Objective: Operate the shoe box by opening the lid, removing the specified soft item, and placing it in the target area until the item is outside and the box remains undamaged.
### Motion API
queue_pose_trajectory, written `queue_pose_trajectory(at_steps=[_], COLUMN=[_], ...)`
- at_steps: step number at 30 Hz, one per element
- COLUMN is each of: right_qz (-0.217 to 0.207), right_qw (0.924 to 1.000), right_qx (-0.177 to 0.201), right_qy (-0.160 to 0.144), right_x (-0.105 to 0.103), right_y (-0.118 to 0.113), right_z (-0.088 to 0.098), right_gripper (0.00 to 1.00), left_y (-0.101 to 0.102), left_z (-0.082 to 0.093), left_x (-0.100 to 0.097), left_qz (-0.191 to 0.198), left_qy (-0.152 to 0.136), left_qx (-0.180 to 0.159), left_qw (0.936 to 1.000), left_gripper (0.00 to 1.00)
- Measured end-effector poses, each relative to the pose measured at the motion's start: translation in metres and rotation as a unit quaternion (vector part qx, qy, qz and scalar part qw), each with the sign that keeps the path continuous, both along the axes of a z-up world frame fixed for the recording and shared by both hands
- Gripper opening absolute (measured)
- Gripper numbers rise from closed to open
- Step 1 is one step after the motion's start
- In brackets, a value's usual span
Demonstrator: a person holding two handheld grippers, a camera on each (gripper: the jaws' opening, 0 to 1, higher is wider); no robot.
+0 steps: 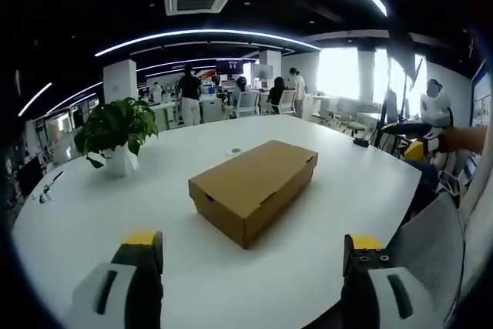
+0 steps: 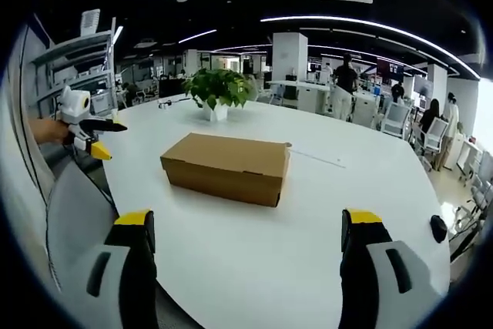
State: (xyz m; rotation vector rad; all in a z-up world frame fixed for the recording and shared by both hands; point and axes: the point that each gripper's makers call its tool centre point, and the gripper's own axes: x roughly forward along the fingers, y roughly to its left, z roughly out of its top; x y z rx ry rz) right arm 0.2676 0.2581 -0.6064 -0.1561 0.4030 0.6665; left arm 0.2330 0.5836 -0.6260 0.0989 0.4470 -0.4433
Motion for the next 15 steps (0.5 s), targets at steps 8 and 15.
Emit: queue_pose_trajectory(at_steps=[8,15], right_qz=[0.023,0.034], right_qw=[0.9997,0.9993], right_qx=[-0.006,-0.01], right_qy=[0.008,0.011], right_x=[0.01,0.023], right_y=[-0.001,-0.003], right_z=[-0.003,-0.005], right_gripper=[0.96,0.96], left_y=[-0.007,-0.011], left_z=[-0.003,-0.007], left_x=[0.008,0.015], left_qz=[-0.006,-0.014], left_qy=[0.005,0.01], left_qx=[-0.006,-0.004], left_qw=[1.0,0.9998], left_gripper=[0.98,0.98])
